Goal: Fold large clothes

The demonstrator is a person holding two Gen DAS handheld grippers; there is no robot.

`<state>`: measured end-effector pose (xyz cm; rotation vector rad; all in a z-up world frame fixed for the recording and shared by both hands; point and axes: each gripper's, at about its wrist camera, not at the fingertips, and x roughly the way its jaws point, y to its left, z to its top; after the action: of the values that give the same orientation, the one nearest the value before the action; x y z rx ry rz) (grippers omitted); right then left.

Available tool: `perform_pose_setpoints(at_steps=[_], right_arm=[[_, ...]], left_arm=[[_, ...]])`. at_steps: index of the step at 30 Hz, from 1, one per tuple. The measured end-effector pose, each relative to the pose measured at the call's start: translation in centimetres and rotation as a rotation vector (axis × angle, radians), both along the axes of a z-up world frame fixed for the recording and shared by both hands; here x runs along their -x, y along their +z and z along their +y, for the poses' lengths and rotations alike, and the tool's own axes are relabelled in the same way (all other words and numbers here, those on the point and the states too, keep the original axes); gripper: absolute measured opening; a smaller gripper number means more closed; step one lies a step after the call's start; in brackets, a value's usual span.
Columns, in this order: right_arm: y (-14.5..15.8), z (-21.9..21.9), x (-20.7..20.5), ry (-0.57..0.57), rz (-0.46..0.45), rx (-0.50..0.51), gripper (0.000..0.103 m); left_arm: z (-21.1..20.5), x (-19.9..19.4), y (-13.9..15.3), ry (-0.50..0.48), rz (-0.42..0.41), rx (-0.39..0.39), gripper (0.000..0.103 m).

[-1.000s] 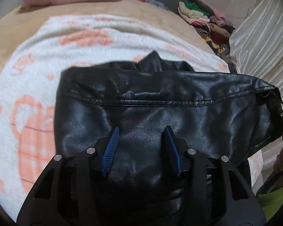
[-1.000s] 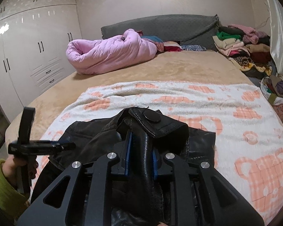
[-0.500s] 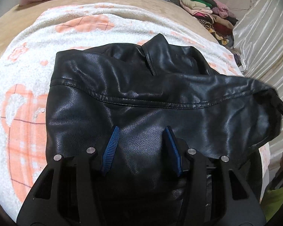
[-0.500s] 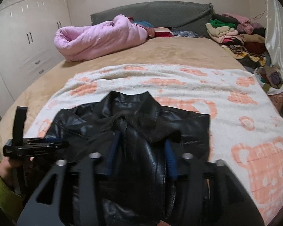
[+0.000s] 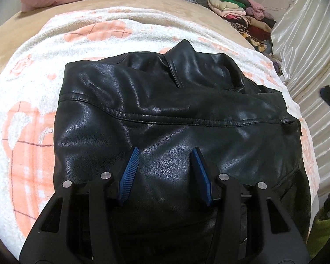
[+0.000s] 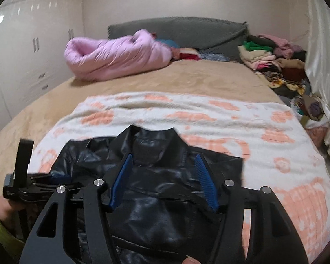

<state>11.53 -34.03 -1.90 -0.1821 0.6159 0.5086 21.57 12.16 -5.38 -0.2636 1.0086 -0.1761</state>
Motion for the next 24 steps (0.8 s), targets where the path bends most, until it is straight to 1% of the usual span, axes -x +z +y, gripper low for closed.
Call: perform_pose_setpoints(at_steps=[4,6,8,10,12,14,17,19,21,24], right_arm=[[-3.3,2.5,-1.3,0.018,0.089,0.095,0.058],[-5.7,2.8,-2.0,-0.034,0.134,0.165,0.059],[-7.6,2.4,-2.5,-0.049,0.185,0.168,0.060],[-10.0,1.9,-3.3,-0.064,0.262,0.151,0.060],[-11.5,1.2,-3.8,-0.063,0.285,0.110,0.060],[-11.8,1.0,-3.7,-0.064,0.283,0.088,0.060],[-11.7,1.1,-3.7,-0.058,0.279,0.097,0.060],[-10.5,0.9,-3.2,-0.051,0.269,0.086,0.060],[-8.7,0.1,-1.5,-0.029,0.227,0.030,0.060],[-6.5,-1.5,1.0,-0.023,0.182,-0.023,0.060]], left_arm=[[0.0,0.0,-0.1,0.002,-0.007,0.003,0.040],[0.1,0.1,-0.2,0.001,-0.010,0.003,0.040],[0.1,0.1,-0.2,-0.001,-0.012,0.001,0.040],[0.1,0.1,-0.2,-0.004,-0.016,-0.002,0.040],[0.0,0.1,-0.3,-0.008,-0.018,-0.004,0.040],[0.1,0.1,-0.4,-0.010,-0.021,-0.007,0.040],[0.3,0.0,-0.5,-0.005,-0.021,0.006,0.039],[0.5,0.2,-0.2,0.001,-0.025,0.026,0.038],[0.8,0.8,0.6,0.009,-0.042,0.032,0.038],[0.6,2.4,2.4,-0.002,-0.074,0.009,0.039]])
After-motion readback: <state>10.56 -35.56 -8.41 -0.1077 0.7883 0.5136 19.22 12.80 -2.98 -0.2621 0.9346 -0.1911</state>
